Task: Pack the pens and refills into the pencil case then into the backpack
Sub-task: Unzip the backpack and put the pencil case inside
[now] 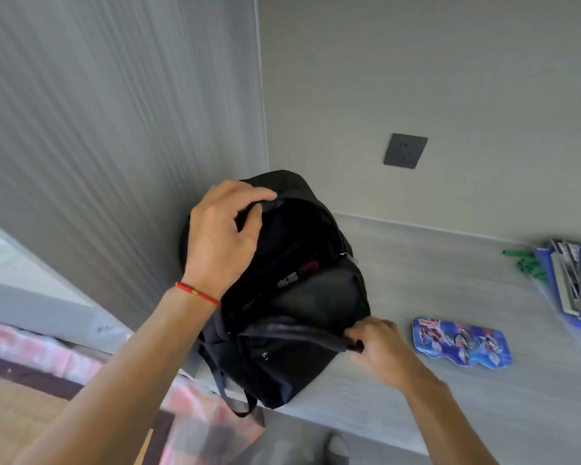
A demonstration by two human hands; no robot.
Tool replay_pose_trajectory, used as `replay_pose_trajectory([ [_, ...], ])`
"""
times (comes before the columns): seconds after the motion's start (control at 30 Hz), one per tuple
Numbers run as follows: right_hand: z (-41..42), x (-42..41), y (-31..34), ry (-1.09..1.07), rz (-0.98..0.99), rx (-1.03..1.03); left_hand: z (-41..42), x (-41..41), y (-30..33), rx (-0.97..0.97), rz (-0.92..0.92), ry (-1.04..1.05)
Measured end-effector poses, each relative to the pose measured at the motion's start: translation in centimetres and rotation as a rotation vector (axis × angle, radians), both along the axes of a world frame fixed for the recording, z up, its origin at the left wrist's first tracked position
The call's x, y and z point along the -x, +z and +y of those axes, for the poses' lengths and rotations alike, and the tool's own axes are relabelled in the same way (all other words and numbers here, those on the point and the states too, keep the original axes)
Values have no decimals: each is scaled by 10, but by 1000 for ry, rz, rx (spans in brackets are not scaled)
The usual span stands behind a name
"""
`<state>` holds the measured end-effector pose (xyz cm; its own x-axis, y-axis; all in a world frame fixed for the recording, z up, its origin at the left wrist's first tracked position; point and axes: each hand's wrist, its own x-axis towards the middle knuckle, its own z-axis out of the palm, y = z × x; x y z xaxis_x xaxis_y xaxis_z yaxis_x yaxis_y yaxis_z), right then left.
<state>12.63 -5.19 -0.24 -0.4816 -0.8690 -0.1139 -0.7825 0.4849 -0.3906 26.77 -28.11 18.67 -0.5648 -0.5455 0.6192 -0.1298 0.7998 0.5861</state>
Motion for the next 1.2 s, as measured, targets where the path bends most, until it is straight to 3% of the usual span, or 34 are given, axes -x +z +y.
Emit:
replay_pose_trajectory([
  [0.1, 32, -2, -59, -132, -8, -97, 2, 4, -2, -22, 44, 53],
  [0.23, 38, -11, -75, -120, -32, -120, 11, 14, -2, -10, 12, 109],
  [0.47, 57, 0, -75, -276, -263, 293, 35, 23, -17, 286, -12, 186],
  [0.6, 88, 38, -96, -435, -212, 210, 65, 31, -33, 393, 72, 81],
  [0.73, 119, 77, -117, -649, -87, -73, 94, 46, -69, 259, -108, -115],
  [0.83, 142, 99, -131, -679, 21, -252, 107, 53, -103, 125, -278, -158],
  [0.93, 157, 121, -148, -624, 95, -273, 109, 56, -128, -13, -382, -155],
  [1.2, 167, 156, -152, -484, 133, -165, 106, 43, -157, -104, -523, -73],
])
